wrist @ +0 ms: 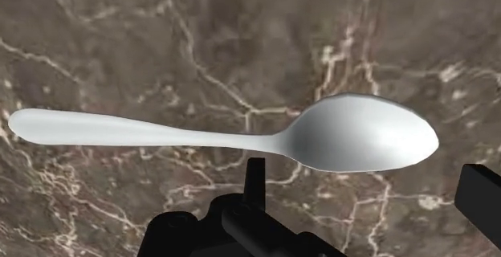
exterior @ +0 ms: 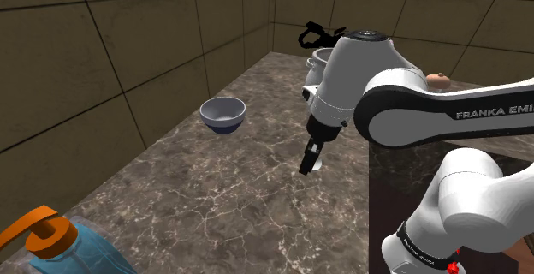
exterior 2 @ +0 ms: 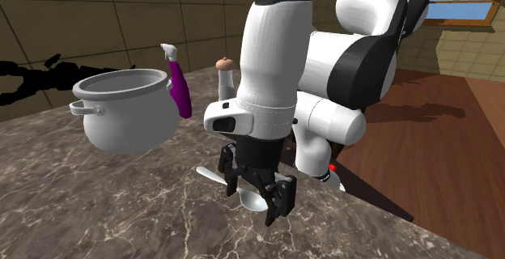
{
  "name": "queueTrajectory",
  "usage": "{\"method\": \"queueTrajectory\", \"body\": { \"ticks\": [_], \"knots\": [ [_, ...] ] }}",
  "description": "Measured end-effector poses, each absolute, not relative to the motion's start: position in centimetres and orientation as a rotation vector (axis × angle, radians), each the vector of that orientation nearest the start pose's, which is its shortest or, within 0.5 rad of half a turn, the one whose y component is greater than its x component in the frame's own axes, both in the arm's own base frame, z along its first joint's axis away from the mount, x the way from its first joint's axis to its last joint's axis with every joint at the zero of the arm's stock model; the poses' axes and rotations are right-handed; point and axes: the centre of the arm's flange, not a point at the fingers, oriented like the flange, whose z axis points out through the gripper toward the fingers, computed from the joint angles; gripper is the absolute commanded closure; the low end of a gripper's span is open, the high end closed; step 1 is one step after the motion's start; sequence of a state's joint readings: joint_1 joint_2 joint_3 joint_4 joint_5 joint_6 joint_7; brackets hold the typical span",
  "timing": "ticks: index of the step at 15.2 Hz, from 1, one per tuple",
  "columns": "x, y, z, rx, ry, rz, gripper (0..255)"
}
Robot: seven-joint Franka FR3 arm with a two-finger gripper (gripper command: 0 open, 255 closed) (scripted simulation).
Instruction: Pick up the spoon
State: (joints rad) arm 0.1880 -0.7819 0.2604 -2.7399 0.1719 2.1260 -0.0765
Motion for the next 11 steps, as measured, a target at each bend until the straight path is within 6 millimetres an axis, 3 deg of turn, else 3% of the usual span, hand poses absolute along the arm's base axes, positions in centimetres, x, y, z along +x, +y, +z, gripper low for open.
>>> {"method": "queueTrajectory", "body": {
  "ticks": [1, 11],
  "knots": [
    [29.60, 14.71, 44.68, -3.079, -0.602, -0.251, 255],
    [29.60, 14.67, 44.61, -3.079, -0.602, -0.252, 255]
  ]
}}
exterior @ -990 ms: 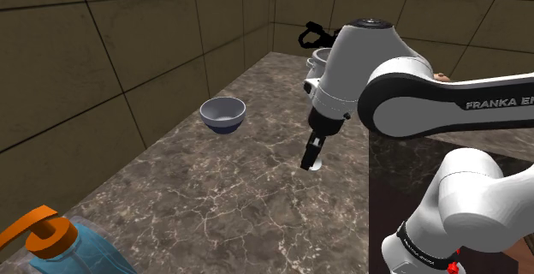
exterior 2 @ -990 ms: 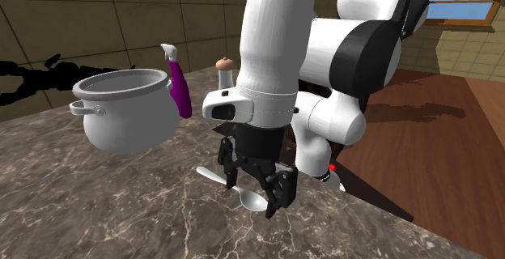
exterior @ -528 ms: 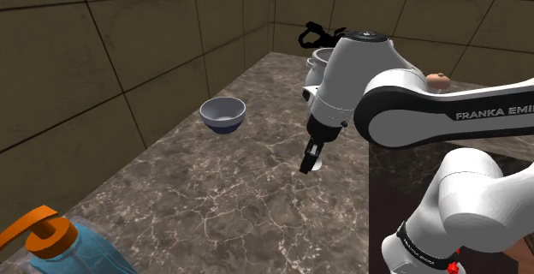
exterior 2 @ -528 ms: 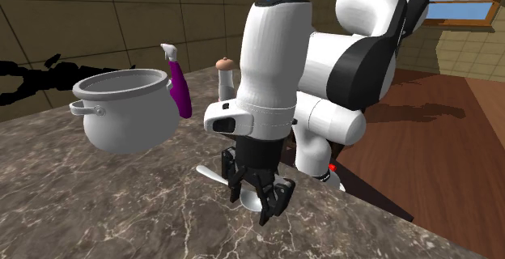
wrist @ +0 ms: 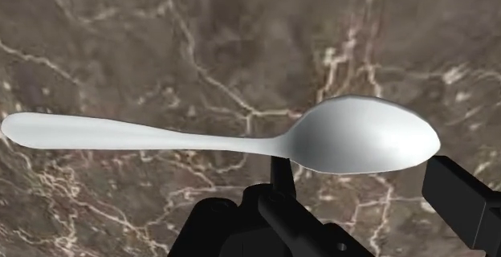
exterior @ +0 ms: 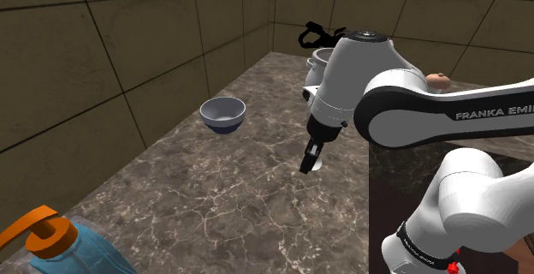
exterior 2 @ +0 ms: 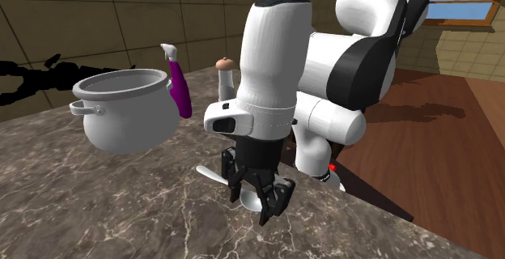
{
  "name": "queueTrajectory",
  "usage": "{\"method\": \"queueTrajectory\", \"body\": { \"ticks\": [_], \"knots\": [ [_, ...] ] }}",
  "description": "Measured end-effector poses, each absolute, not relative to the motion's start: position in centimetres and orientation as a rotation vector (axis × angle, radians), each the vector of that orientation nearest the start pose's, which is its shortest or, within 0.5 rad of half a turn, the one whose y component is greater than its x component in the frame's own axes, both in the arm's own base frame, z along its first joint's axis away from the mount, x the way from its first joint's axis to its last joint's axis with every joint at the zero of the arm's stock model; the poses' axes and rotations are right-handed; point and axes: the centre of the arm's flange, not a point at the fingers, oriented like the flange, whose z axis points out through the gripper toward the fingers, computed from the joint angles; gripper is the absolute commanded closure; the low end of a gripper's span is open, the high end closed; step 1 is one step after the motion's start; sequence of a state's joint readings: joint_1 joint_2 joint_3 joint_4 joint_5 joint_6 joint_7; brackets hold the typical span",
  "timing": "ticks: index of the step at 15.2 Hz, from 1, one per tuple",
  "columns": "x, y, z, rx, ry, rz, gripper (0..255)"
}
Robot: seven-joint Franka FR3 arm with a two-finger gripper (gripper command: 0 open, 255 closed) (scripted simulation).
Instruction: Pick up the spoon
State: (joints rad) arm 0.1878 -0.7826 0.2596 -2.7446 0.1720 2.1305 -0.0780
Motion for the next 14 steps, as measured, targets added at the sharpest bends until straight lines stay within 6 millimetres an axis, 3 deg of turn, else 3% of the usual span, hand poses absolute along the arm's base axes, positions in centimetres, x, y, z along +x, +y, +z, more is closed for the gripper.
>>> {"method": "queueTrajectory", "body": {
  "ticks": [14],
  "knots": [
    [29.5, 14.8, 51.3, -3.079, -0.601, -0.252, 255]
  ]
}}
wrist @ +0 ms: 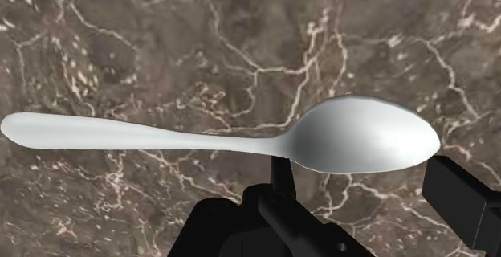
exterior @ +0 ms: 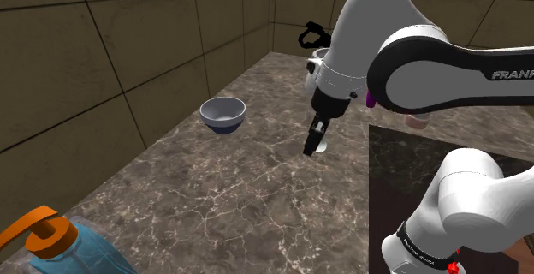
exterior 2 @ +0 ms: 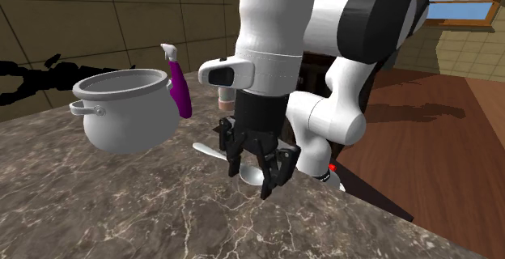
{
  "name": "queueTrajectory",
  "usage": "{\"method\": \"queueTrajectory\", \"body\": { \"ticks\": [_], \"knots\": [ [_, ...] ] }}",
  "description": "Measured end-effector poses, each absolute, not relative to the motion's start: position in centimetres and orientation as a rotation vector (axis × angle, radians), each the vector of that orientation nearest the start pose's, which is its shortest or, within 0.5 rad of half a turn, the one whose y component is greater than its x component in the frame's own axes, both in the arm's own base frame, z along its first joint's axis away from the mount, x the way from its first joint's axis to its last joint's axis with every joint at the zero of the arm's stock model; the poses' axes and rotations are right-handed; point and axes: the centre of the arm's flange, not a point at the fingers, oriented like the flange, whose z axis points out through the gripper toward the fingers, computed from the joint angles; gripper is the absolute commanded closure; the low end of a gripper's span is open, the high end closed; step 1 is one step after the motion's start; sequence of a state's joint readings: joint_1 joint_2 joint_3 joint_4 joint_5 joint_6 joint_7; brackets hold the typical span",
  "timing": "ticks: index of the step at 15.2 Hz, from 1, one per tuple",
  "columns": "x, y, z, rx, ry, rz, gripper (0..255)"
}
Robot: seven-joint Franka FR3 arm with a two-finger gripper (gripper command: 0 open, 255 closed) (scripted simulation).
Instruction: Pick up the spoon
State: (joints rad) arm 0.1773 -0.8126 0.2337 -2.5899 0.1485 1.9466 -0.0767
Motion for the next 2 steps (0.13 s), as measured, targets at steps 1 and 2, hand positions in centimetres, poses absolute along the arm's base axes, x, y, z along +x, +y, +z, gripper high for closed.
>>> {"method": "queueTrajectory", "body": {
  "ticks": [1, 2],
  "knots": [
    [29.55, 14.71, 51.93, -3.079, -0.602, -0.252, 255],
    [29.51, 14.71, 52.18, -3.079, -0.602, -0.252, 255]
  ]
}}
